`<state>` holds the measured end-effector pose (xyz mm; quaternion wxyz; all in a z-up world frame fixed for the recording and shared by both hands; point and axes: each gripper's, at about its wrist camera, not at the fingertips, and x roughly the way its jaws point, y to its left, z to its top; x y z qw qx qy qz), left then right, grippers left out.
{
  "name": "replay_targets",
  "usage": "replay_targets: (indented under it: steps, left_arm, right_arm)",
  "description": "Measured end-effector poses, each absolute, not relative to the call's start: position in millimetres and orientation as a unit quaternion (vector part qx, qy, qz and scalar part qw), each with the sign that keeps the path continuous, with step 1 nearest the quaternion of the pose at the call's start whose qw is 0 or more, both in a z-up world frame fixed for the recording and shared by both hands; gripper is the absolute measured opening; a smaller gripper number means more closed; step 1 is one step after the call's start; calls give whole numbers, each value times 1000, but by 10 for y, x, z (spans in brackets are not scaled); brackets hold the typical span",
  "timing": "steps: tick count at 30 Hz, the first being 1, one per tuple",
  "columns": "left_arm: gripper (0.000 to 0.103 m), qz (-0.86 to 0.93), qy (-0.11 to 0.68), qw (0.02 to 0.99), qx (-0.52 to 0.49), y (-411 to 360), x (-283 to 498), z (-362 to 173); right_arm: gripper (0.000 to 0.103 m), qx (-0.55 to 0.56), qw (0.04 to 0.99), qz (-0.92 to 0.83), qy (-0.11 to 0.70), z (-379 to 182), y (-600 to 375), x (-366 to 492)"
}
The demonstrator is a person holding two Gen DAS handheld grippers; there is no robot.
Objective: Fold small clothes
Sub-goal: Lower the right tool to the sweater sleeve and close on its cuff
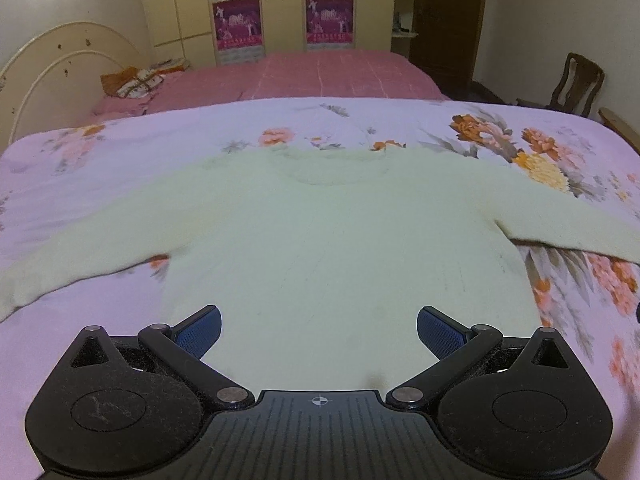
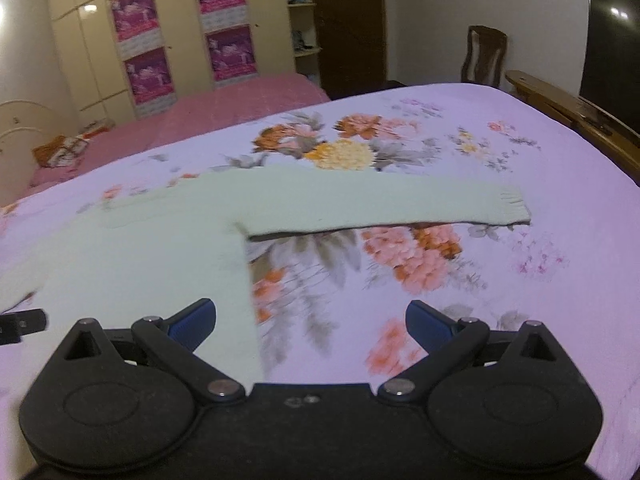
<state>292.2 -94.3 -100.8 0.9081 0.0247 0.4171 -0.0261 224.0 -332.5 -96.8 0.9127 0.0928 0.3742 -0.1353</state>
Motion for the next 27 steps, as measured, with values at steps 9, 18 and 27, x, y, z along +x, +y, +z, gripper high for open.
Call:
replay_targets:
  steps: [9,18,27]
  left_arm:
    - [103,-33,429,902,31,-1296,3480,-1291]
    - [103,-20,439,898,40,-1399,3758,-1518]
    - [103,-3,438,898,35,-1253,3969,-1640]
  right_arm:
    - [94,133,898,-185,377,-1284,-4028,2722]
    - [63,214,863,-218,403,-1690,-4740,3019]
    - [60,236,864,-270,354,-1757,-5215,3307]
